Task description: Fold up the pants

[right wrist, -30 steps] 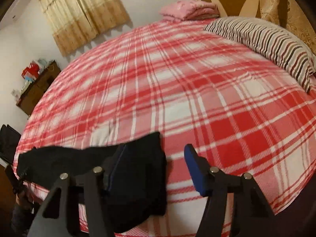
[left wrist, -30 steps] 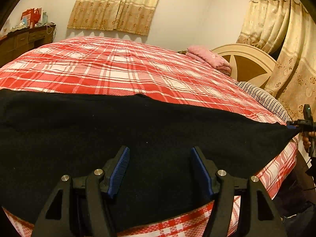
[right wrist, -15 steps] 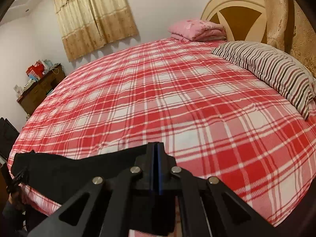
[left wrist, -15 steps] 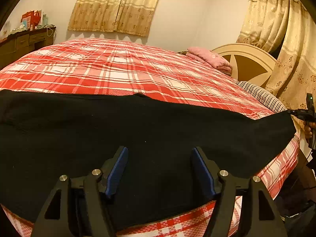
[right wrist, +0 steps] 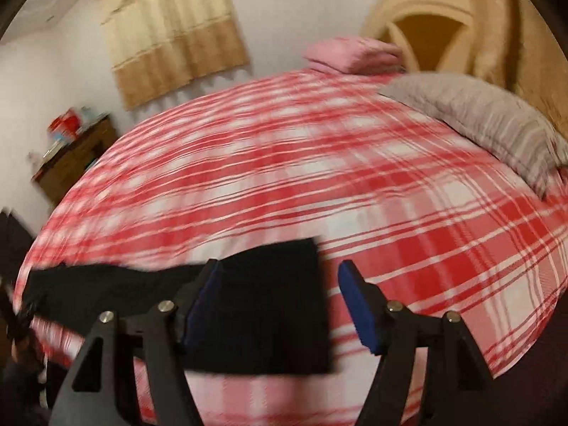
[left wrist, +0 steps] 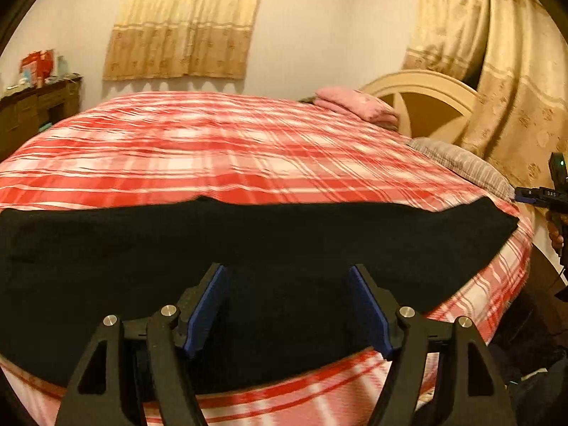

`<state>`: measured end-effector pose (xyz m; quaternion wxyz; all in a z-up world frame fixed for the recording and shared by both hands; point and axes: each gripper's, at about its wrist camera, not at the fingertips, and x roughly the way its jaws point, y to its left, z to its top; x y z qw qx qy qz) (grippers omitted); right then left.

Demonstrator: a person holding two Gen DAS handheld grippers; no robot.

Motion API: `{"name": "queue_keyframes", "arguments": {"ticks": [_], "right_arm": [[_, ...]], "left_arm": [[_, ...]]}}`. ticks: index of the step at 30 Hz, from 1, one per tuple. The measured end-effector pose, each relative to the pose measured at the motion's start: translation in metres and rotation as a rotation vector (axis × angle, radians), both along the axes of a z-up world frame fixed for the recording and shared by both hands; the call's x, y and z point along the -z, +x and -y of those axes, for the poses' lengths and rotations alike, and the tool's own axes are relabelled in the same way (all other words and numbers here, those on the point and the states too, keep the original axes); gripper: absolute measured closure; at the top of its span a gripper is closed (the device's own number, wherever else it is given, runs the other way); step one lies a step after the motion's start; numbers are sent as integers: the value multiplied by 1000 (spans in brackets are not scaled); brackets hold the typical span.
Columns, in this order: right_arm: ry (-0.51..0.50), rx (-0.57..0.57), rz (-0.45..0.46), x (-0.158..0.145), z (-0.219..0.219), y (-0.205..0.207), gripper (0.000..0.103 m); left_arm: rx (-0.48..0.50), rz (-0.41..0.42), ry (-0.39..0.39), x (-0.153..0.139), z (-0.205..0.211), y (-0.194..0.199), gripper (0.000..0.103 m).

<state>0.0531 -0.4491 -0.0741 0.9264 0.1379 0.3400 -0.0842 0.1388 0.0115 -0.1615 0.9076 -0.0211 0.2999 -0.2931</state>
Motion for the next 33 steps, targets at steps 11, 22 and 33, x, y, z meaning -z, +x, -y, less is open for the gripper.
{"name": "queue_keyframes", "arguments": {"ticks": [11,22,33], "right_arm": [[-135,-281,-232,80,-130,52,43],[-376,-230,-217,72,-130,30,45],[-602,-295,-223,86,-145,36,59]], "left_arm": [[50,-18,110,21,32,-11,28],[66,-51,76,21,43,-7,28],[68,-66,53,21,39,-8,28]]}}
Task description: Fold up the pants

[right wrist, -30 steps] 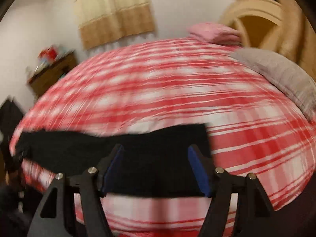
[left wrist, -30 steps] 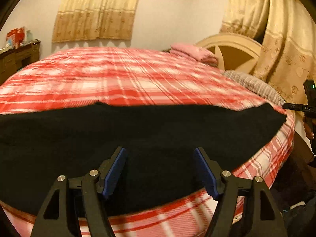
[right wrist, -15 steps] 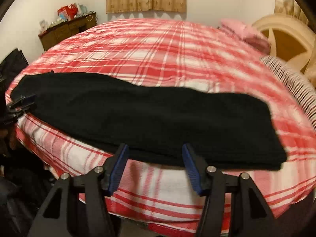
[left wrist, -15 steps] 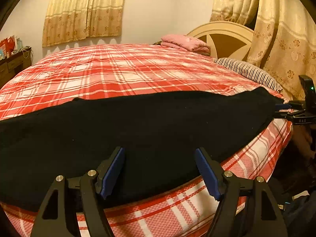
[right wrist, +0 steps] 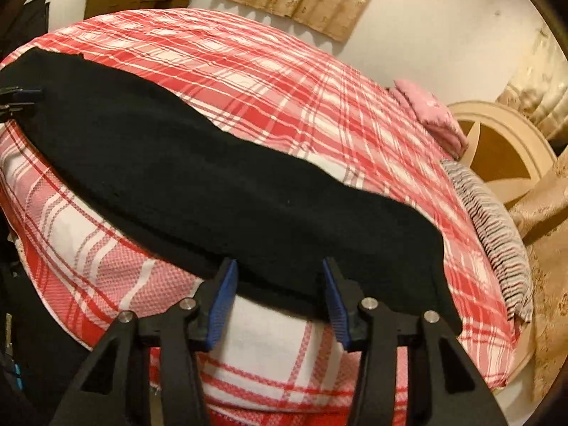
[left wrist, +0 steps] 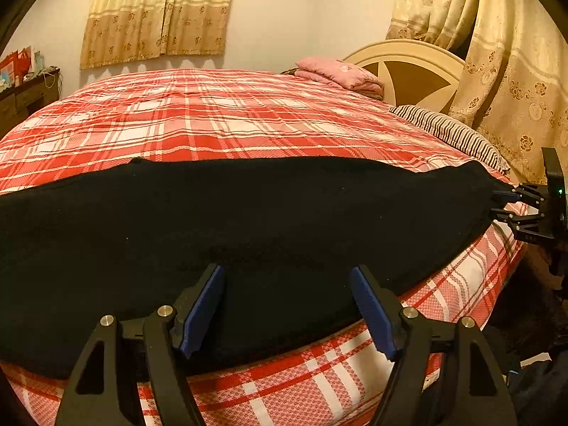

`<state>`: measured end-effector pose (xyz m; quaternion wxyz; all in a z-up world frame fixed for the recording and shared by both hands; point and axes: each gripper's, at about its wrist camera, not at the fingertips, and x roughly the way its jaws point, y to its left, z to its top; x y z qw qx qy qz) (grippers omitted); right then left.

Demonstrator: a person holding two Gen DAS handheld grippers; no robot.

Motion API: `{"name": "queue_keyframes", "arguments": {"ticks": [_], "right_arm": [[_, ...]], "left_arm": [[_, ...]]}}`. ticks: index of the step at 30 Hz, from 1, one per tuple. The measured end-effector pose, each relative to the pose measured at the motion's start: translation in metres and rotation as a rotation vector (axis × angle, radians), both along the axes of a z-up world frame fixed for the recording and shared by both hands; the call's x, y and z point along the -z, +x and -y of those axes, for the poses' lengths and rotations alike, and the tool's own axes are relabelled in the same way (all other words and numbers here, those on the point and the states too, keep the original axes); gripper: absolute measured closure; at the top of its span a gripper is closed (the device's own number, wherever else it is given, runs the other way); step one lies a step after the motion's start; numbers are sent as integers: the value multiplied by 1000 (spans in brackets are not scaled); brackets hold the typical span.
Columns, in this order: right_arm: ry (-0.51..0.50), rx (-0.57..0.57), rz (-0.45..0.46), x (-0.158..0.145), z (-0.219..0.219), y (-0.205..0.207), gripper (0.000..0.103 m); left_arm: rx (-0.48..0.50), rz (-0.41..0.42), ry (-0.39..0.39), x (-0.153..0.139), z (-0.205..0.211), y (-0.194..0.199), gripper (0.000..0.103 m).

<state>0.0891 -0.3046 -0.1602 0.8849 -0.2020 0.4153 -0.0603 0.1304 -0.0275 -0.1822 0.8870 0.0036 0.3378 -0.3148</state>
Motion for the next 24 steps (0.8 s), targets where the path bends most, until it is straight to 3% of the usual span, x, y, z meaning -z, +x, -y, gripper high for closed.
{"name": "queue_keyframes", "arguments": {"ticks": [1,3,6,14,22,24], "right_arm": [[-9,-12,0,0,-2,0,63],[-11,-27,3,1,-7,-3,95],[-43,-23,19,-2,-10,-9,97],[-66,-30,-16,4,-17,-23,99],[2,-54,-42,3,-13,-29,95],[15,-69,-48,0,-15,-34,69]], "left_arm": [[1,-3,-5,0,-1,0,28],[3,-9,-16,0,-2,1,28],[3,-19,-34,-2,-6,3,28],[-18,-27,-49,-3,-15,8,28],[-36,-2,-52,-12,-16,5,28],[-36,11,-49,-16,-15,4,28]]}}
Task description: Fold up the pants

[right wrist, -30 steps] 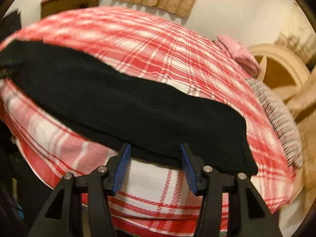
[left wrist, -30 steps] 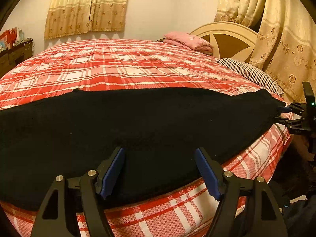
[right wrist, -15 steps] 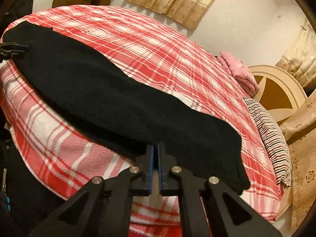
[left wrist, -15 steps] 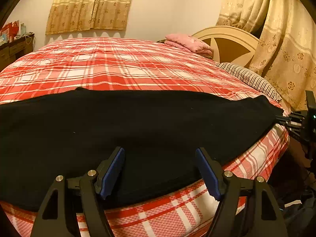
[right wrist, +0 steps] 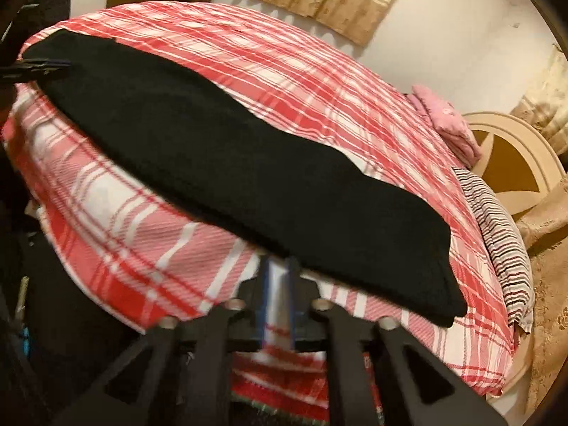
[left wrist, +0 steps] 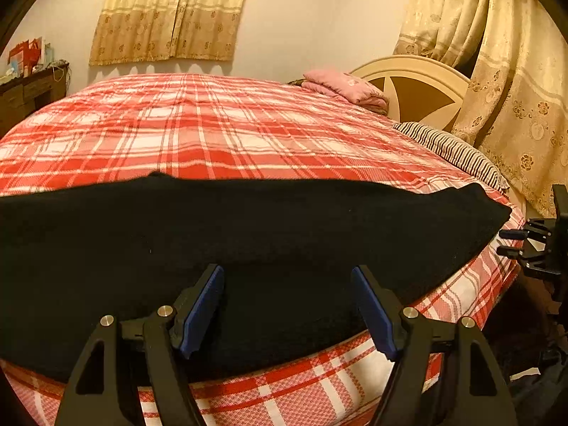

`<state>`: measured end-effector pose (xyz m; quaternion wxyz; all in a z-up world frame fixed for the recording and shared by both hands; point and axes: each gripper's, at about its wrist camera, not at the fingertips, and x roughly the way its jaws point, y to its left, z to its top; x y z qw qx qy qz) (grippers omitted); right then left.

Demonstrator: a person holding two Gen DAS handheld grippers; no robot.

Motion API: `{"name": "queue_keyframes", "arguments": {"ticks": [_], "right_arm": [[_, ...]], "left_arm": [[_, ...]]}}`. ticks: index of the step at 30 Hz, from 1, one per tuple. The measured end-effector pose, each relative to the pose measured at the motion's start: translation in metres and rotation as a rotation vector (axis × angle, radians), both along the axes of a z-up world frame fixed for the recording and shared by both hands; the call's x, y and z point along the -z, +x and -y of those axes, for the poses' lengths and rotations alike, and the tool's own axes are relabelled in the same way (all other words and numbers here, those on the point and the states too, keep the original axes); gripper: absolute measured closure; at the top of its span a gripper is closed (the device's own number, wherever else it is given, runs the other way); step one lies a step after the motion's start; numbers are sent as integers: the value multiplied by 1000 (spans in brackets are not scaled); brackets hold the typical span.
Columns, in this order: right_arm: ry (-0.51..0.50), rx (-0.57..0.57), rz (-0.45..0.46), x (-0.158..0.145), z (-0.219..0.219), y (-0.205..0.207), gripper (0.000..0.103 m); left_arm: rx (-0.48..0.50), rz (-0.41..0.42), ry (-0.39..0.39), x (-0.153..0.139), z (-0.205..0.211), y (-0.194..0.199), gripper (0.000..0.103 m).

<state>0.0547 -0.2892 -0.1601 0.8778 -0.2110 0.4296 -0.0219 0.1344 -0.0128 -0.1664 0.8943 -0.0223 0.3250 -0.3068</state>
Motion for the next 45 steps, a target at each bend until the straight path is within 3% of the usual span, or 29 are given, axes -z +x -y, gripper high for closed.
{"name": "queue_keyframes", "arguments": {"ticks": [2,6,11,14,18,21,26,36,40,44,45], "right_arm": [[36,5,10,-6,1,-4,63],[114,35,61,-19,8,4,63],[282,179,101,-23,46,21,62],[336,271,68,-9,67,26,62],[313,257,72,-12,61,21,59],[357,255,89,-21,60,16,52],[366,250,107,-31,51,23,51],[419,19,99,-28,-31,78,47],[451,-11,46,-7,-56,93,47],[431,-13,-52,21,-67,99,47],[409,-23,-38,24,-69,96,46]], "left_arm": [[-4,3,8,0,2,1,28],[-28,-1,43,5,4,5,28],[-72,-14,103,11,4,10,28],[-76,-31,127,15,6,13,28],[-76,-26,143,14,9,12,25],[-75,-30,158,13,10,12,25],[-81,-38,170,13,10,13,25],[-115,-17,188,3,-2,17,25],[-202,39,232,-11,-31,27,25],[-360,61,276,-17,-92,43,25],[-405,61,295,-17,-110,49,25]]}}
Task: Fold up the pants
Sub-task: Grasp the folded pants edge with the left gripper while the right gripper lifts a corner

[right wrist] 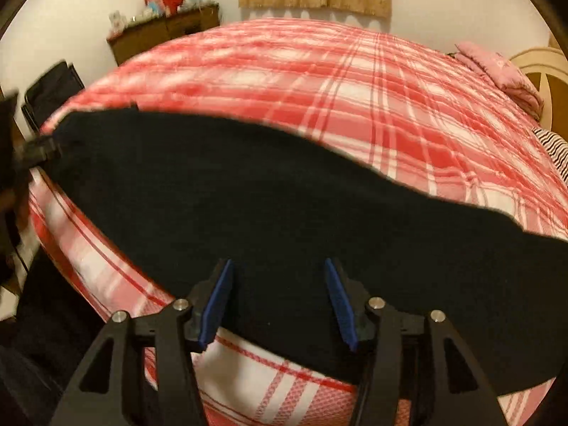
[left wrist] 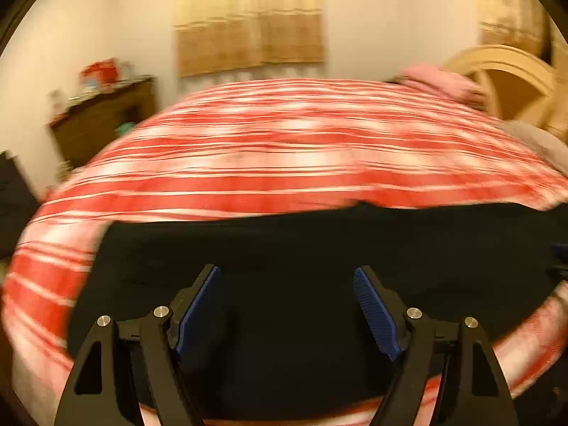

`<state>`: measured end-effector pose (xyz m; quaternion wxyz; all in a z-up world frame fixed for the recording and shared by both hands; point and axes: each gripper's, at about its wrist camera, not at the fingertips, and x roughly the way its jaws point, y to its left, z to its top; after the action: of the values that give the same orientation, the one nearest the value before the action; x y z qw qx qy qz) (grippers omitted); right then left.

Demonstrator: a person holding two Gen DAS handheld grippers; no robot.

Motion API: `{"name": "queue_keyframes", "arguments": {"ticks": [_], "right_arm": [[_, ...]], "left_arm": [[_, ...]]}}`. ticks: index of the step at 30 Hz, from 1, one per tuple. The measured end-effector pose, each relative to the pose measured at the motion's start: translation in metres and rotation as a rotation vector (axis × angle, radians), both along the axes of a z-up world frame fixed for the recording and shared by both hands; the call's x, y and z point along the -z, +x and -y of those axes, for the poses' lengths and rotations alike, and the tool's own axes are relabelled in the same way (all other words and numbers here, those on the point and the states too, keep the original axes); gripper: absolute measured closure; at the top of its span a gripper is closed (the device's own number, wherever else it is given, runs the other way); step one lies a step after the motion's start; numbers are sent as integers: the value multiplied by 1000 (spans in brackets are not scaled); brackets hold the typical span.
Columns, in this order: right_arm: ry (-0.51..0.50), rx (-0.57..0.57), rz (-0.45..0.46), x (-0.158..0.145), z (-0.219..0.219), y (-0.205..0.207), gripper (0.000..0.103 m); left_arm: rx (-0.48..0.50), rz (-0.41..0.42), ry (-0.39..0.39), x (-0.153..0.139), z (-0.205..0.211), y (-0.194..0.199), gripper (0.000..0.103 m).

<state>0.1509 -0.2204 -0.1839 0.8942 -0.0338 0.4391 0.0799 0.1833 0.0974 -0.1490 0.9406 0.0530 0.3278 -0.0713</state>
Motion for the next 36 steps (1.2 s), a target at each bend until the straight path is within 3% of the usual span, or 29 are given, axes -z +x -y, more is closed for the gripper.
{"name": "queue_keyframes", "arguments": {"ticks": [4,6,9,14,16,17,18,19,20,24,26,30,31,33,36], "right_arm": [[-35,-21,16,-2,-5,-5,42],[-24,-14,19,-2,-5,-4,37],[-33,-12,29,0,-11,-3,31],[-69,-15,47,1,-19,-3,29],[-45,-7,49,0,-15,-3,29],[-38,-3,51,0,-14,-3,29],[-32,0,52,0,-13,-3,29],[-29,2,54,0,-13,-3,29],[-28,4,58,0,-13,-3,29],[-29,10,65,-1,-14,-4,29],[-22,11,66,0,-13,-4,29],[-52,-3,66,1,-15,-5,29],[-47,-6,65,-1,-15,-7,29],[-24,-4,62,-3,-10,-9,29],[7,26,74,-9,-1,-12,29]], "left_arm": [[-144,3,45,-3,-67,24,25],[-191,-17,27,-4,-95,36,25],[-164,-118,-60,10,-117,59,25],[-115,-126,-100,14,-113,72,26],[-115,-125,-85,14,-108,72,44],[-122,-124,-58,15,-107,72,47],[-114,-120,-48,14,-106,72,58],[-99,-120,-68,12,-110,70,79],[-87,-126,-99,10,-112,69,79],[-106,-93,-57,5,-109,61,77],[-120,-105,-47,18,-109,66,68],[-143,-77,-18,15,-108,64,51],[-153,-66,-15,12,-109,61,50],[-170,-16,-9,5,-111,50,47],[-203,72,68,-5,-102,31,40]]}}
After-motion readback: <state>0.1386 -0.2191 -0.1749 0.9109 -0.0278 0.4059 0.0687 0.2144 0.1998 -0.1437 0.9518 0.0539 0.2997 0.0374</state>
